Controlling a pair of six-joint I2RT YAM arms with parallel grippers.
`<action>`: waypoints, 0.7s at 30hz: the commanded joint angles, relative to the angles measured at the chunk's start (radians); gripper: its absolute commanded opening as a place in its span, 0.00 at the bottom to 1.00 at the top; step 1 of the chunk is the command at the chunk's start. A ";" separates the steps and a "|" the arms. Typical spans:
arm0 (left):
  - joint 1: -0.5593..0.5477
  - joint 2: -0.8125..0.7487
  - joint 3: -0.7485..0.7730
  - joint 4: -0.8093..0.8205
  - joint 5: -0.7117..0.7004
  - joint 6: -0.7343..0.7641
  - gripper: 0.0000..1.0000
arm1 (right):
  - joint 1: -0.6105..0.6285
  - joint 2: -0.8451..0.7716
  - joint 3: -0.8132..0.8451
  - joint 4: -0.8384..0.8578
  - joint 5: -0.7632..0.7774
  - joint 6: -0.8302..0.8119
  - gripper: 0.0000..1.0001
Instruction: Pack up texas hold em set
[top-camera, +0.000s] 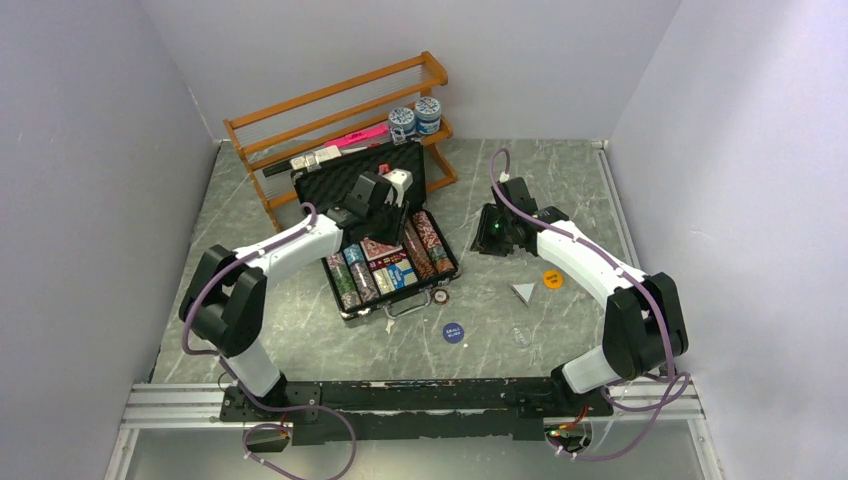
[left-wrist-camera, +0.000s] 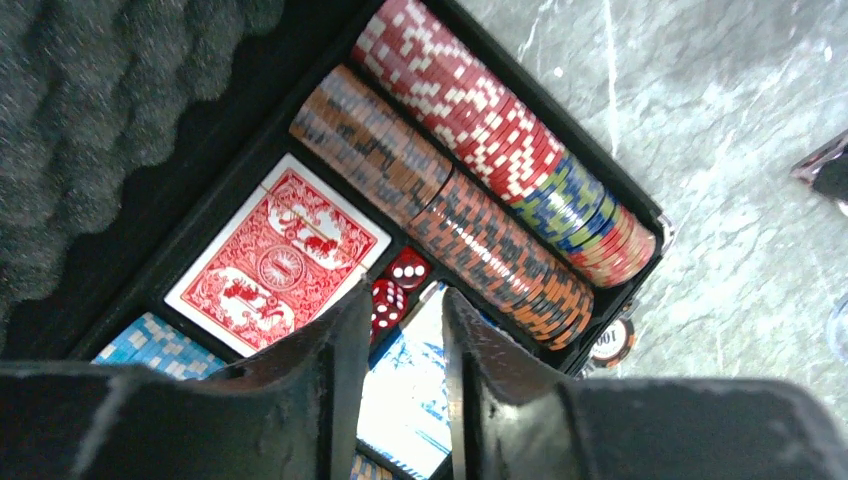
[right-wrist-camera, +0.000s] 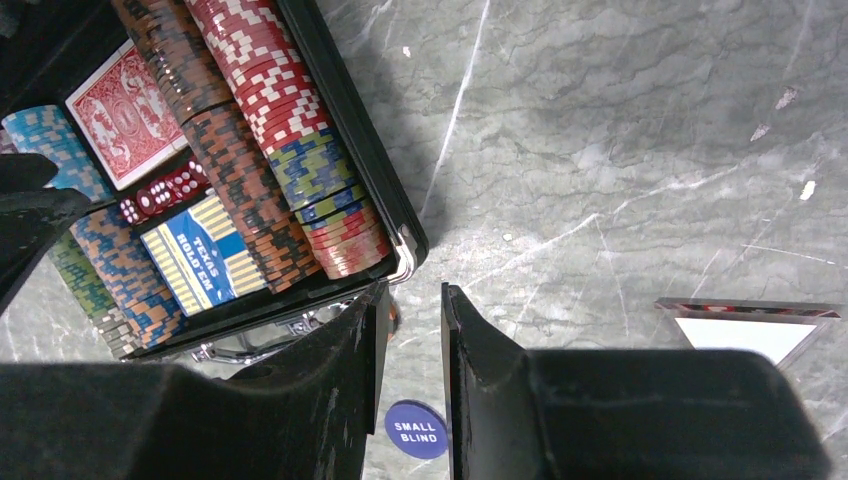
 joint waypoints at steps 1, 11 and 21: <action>-0.001 0.023 -0.032 0.003 0.004 -0.066 0.33 | -0.005 -0.001 0.015 0.012 0.005 -0.002 0.30; -0.001 0.102 -0.002 -0.019 0.033 -0.085 0.15 | -0.007 -0.007 -0.003 0.020 0.000 0.000 0.30; -0.002 0.125 -0.025 -0.020 0.050 -0.073 0.14 | -0.007 -0.010 -0.019 0.031 -0.001 0.002 0.30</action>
